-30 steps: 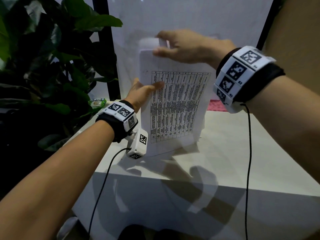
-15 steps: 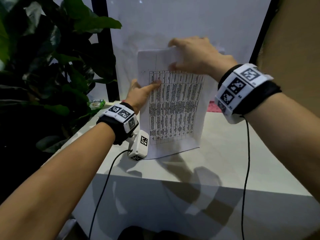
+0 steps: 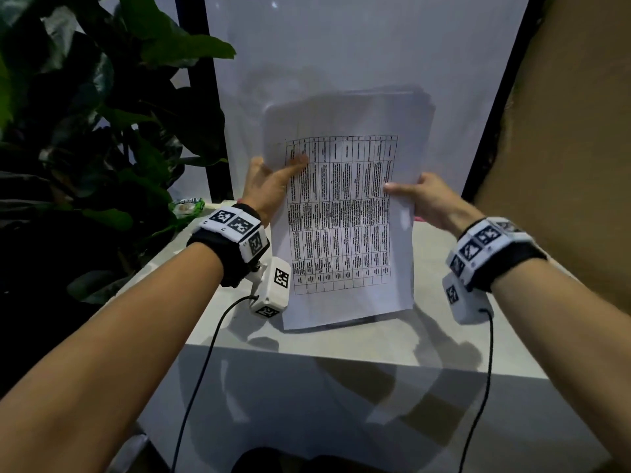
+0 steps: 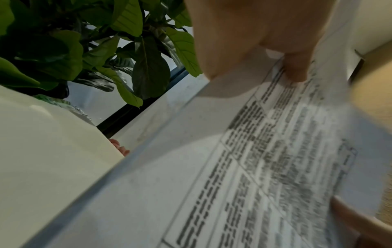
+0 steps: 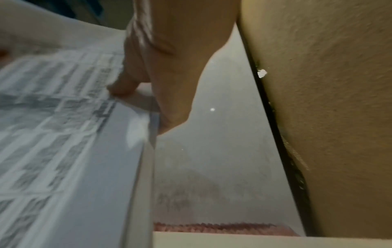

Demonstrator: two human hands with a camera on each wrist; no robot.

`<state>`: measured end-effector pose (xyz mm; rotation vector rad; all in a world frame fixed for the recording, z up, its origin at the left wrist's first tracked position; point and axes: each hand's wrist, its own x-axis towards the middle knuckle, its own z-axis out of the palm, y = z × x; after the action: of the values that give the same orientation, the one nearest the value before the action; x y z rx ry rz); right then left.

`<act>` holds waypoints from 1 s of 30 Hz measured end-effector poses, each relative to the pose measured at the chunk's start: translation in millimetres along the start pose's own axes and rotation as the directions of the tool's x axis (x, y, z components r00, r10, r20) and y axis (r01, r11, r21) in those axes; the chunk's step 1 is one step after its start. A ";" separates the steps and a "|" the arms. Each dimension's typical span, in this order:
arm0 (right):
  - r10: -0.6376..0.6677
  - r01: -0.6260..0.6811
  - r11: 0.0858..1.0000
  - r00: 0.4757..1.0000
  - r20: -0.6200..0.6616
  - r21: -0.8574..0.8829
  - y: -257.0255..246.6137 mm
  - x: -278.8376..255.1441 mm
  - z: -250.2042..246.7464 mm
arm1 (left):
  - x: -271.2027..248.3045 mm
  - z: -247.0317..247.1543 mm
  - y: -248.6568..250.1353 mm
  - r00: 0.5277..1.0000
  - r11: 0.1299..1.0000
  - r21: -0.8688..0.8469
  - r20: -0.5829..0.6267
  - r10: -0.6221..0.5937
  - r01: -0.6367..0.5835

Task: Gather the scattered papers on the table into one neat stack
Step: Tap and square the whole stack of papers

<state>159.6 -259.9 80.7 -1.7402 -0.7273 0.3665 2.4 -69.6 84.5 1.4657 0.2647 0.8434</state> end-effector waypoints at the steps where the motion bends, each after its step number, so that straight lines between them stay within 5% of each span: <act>1: -0.043 0.043 0.999 0.998 -0.044 -0.003 3.7 -0.5 5.3 | -0.3 0.6 0.5 1.000 1.000 -0.006 -0.006 -0.011 0.011; 6: -0.348 0.320 0.935 0.913 -0.215 -0.152 -19.2 2.6 21.4 | 7.2 11.5 20.5 0.988 0.999 -0.030 -0.155 0.017 -0.022; 10: -0.447 0.375 0.886 0.848 -0.285 -0.272 -44.5 4.6 37.0 | 14.0 24.3 34.6 0.990 0.998 -0.037 -0.131 0.051 -0.056; 14: -0.374 0.377 0.925 0.872 -0.316 -0.055 -36.9 -7.2 47.5 | 7.2 30.6 25.1 0.998 1.000 -0.026 -0.069 0.012 -0.014; 18: -0.212 0.233 0.971 0.940 -0.267 0.052 -14.2 -16.7 47.5 | 0.2 19.2 -3.7 0.998 0.998 -0.015 -0.012 -0.056 0.056; 25: -0.316 0.348 0.934 0.908 -0.274 0.078 -35.4 -12.7 38.3 | 4.9 12.5 22.3 1.000 0.999 0.050 -0.021 -0.004 0.005; 30: -0.250 0.300 0.944 0.922 -0.295 0.136 -34.9 -10.5 34.9 | 10.4 -0.9 9.2 0.998 0.998 0.028 0.028 0.051 -0.051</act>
<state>121.3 -235.1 102.1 -1.4559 -0.7021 -0.0065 6.0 -63.3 96.4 1.5150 0.2205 0.8633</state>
